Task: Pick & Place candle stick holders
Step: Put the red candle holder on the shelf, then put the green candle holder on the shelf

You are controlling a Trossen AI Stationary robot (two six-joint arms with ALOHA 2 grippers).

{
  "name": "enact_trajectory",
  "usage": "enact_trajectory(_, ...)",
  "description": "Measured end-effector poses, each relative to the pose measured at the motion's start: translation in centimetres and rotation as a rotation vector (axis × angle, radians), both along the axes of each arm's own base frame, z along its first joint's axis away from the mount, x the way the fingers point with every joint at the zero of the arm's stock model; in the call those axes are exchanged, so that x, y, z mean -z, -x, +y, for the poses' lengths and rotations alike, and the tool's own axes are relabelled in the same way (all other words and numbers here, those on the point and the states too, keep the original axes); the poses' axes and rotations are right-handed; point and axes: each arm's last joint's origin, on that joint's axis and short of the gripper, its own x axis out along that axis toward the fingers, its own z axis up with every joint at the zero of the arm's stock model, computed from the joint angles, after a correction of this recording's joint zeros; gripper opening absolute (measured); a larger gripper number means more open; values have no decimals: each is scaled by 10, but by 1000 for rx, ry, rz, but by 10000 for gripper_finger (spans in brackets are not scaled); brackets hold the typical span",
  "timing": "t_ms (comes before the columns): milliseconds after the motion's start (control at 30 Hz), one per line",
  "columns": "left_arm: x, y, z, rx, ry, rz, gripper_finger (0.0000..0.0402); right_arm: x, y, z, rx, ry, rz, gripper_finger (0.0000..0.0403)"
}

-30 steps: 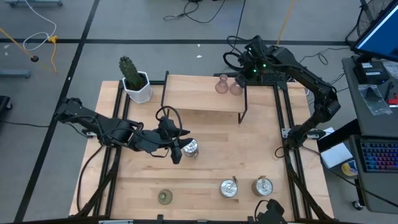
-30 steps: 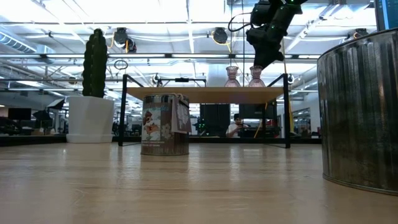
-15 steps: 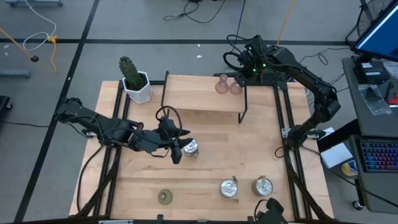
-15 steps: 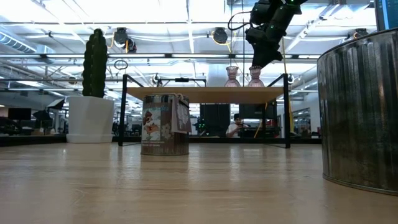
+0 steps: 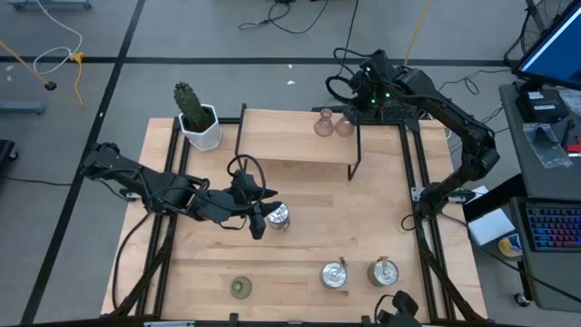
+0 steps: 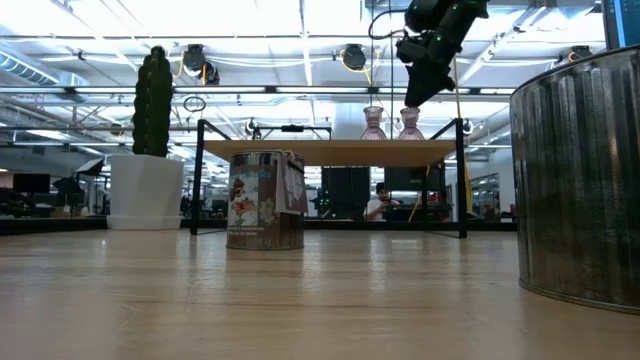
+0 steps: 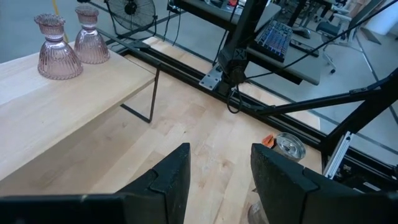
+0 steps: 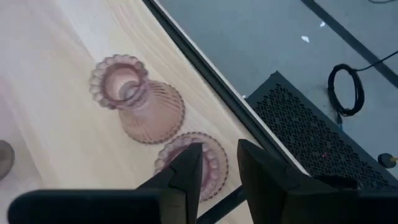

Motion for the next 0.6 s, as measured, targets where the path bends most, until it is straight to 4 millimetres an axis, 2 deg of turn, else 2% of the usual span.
enact_trajectory(267,0,0,0,0,1,-1,168,-24,10,25,-10,13,-91,94)
enact_trajectory(467,0,0,-1,16,47,-3,168,-52,21,63,-159,-85,-293,93)
enact_trajectory(600,1,1,-7,66,125,-2,168,-66,32,94,-291,-64,-349,93)
